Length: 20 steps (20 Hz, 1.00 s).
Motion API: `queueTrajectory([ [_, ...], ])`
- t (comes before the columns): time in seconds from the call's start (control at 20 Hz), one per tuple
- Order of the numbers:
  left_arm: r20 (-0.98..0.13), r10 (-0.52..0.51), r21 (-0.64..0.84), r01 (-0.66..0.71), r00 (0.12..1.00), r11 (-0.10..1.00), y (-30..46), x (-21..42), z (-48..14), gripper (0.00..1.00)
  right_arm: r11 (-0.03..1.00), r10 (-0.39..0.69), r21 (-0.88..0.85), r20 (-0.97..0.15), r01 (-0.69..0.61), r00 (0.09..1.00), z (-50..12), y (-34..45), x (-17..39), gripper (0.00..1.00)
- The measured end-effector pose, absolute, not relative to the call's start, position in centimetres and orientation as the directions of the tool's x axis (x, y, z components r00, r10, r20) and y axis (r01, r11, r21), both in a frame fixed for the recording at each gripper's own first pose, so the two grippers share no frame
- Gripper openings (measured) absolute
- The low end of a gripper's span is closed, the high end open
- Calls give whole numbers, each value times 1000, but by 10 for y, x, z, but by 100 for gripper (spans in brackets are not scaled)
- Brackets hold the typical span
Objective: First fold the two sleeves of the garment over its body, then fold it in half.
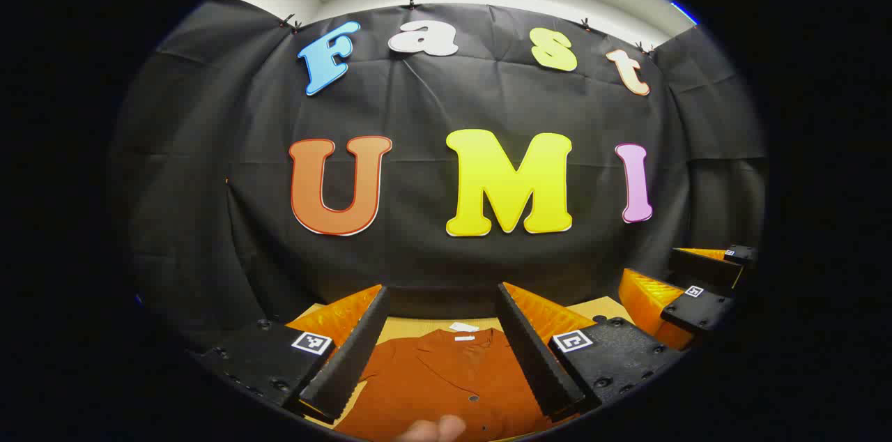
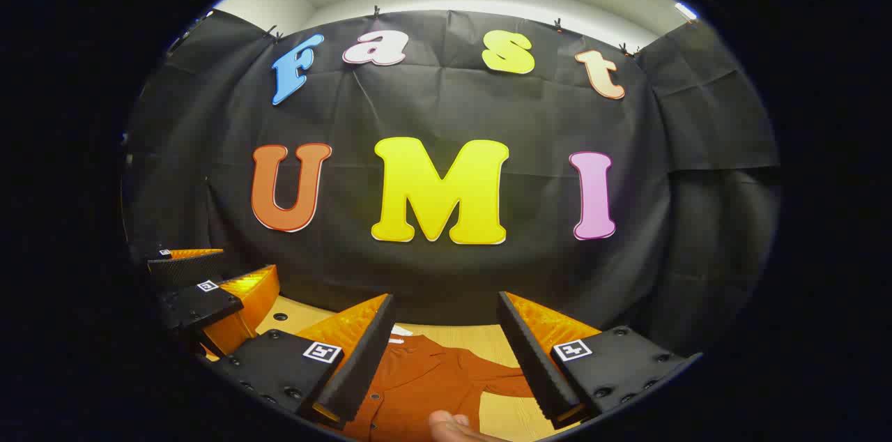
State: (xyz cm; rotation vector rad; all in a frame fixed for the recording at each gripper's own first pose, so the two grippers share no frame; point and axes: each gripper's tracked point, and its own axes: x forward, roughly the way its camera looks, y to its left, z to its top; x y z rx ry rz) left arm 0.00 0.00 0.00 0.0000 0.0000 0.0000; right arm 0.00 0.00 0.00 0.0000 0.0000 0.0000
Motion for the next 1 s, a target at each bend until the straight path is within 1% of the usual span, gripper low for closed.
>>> queueTrajectory([
  [0.5,-45,-18,-20,17,999,1000,-9,1,-13,99,1000,2,28,-32,-1,999,-8,-9,4,94],
  [0.7,-43,-19,-14,18,999,1000,-13,1,-14,99,999,18,50,-40,-16,999,-11,-10,3,93],
  [0.8,-43,-21,-13,21,999,1000,-17,1,-14,99,998,11,60,-49,-9,999,-13,-14,4,94],
  [0.85,-46,-25,-15,25,999,1000,-18,3,-15,99,998,10,64,-52,-6,999,-14,-15,6,92],
  [0.9,-47,-28,-17,27,999,999,-20,3,-15,99,998,2,59,-52,1,999,-14,-18,7,94],
  [1.0,-50,-29,-20,28,998,999,-20,1,-16,99,999,-14,46,-47,16,999,-12,-28,11,94],
])
